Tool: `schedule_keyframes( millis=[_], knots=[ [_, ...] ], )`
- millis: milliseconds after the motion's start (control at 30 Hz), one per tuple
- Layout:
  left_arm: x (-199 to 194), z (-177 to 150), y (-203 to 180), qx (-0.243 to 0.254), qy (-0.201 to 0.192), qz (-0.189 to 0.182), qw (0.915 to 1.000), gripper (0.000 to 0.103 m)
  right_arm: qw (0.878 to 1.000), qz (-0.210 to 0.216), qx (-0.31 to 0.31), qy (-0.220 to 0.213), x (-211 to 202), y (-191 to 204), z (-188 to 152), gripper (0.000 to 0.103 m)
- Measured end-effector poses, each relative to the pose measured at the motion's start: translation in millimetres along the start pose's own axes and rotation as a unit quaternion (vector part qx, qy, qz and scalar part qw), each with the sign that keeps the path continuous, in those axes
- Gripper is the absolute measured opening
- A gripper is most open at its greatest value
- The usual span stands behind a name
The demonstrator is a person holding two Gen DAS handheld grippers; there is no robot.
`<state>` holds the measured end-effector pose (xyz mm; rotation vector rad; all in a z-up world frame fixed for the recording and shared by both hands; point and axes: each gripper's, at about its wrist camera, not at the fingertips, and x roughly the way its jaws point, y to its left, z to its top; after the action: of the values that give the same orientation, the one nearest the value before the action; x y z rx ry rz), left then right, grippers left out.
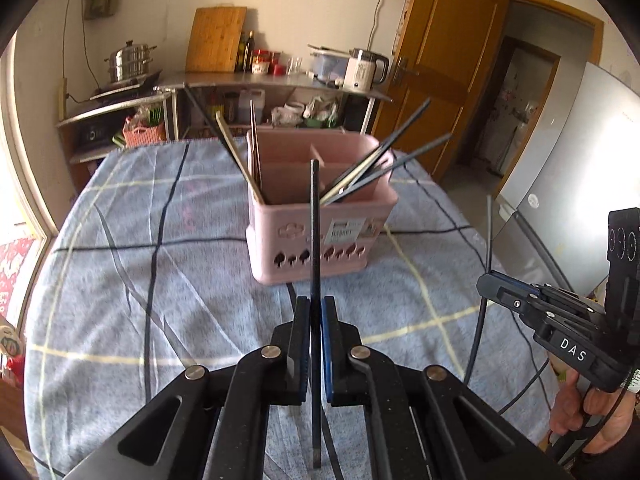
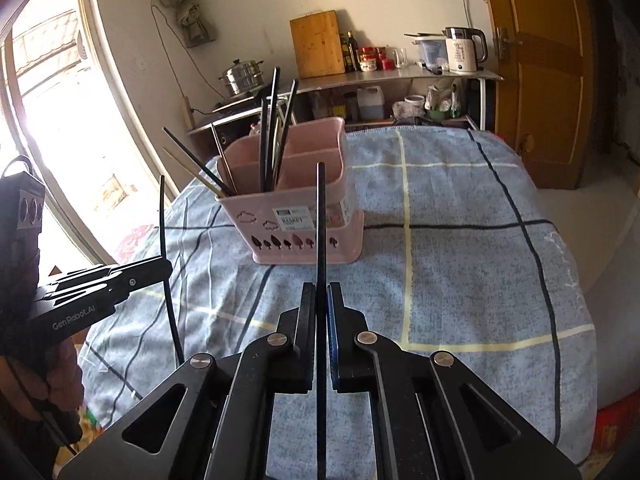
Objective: Organize utensils
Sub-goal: 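Lift the black chopsticks upright with both tools and carry them over the basket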
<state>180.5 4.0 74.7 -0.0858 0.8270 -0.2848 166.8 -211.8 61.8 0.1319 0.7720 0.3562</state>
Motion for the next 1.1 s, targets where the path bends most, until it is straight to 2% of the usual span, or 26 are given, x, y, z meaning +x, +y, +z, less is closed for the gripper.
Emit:
schedule_keyframes(
  millis=[167,300,700,1100],
  knots=[
    [-20,18,0,0.007,-0.031,-0.005,0.9995,0.005,0.999,0.003,-0.013,-0.036,-18,6,16,0.005],
    [-28,20,2,0.006,-0.041,-0.008,0.9991,0.005,0.999,0.006,-0.015,-0.052,-26,6,18,0.005],
    [-32,3,-1,0.008,-0.029,-0.012,0.9995,0.005,0.999,0.006,-0.024,-0.038,-32,8,1,0.005],
    [-54,17,5,0.001,-0.046,-0.020,0.9987,0.005,0.997,0.021,-0.043,-0.059,-45,24,15,0.005]
  ],
)
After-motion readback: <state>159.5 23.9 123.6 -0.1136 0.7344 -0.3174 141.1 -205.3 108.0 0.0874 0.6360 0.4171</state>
